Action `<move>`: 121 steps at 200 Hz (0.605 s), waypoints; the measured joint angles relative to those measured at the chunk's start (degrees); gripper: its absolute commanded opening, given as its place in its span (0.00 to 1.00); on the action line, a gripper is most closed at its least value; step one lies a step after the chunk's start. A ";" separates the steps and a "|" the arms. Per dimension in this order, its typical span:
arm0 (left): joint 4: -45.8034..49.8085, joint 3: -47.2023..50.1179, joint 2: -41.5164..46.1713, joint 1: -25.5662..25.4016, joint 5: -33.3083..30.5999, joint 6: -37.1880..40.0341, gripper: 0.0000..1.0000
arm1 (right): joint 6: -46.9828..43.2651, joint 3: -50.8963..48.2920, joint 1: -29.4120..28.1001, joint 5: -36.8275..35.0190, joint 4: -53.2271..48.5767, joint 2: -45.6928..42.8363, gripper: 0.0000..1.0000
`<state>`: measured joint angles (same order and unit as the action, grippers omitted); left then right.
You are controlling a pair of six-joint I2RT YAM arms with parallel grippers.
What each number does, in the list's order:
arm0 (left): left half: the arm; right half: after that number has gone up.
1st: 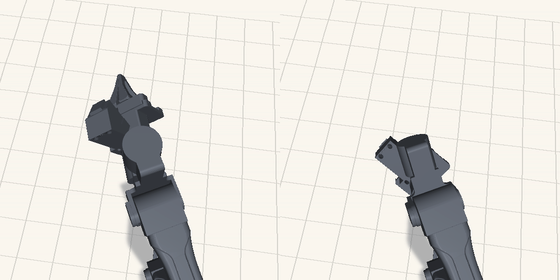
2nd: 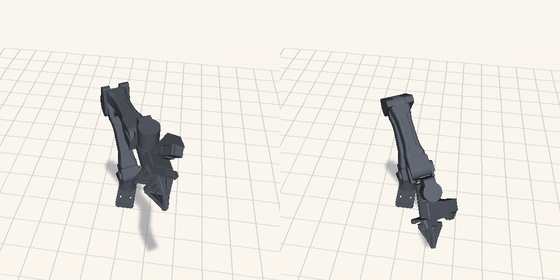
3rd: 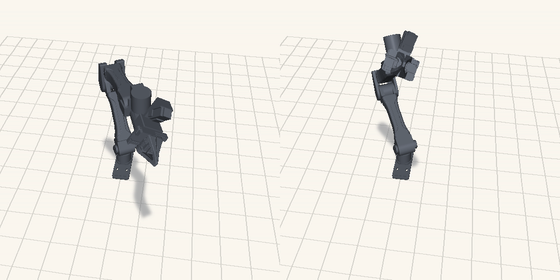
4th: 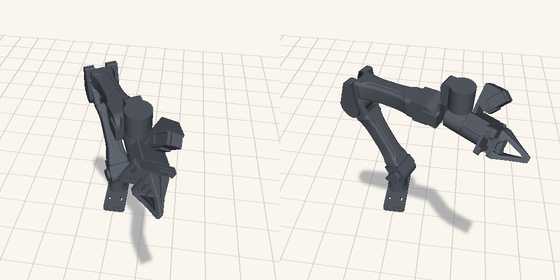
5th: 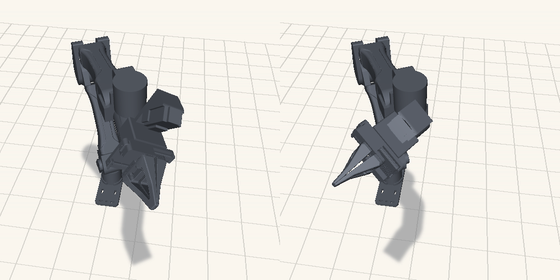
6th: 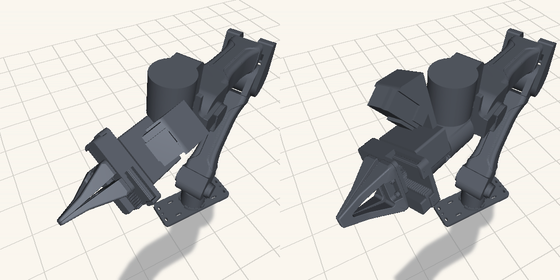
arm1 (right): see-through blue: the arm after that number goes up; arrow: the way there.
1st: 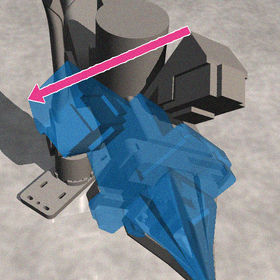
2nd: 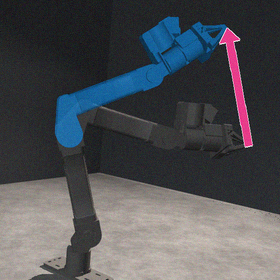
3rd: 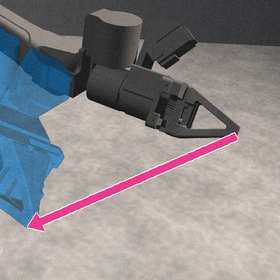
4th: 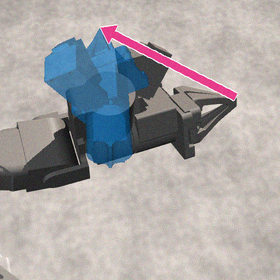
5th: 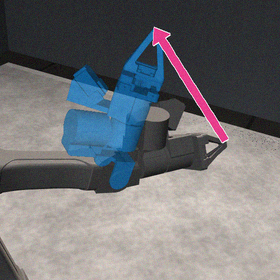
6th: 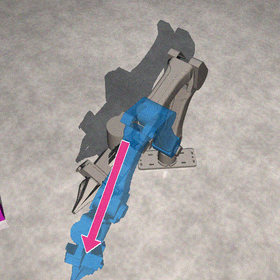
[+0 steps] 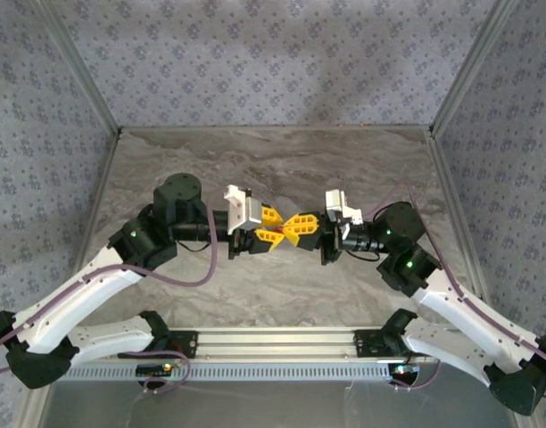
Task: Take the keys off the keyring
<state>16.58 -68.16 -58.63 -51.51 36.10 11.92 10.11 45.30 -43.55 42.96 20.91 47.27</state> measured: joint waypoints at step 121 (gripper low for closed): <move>0.04 -0.31 -0.74 -0.15 2.60 0.00 0.00 | -0.74 -0.28 -0.04 -3.19 -3.56 -2.80 0.33</move>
<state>16.62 -68.47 -59.37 -51.66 38.70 11.92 9.37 45.01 -43.59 39.77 17.34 44.47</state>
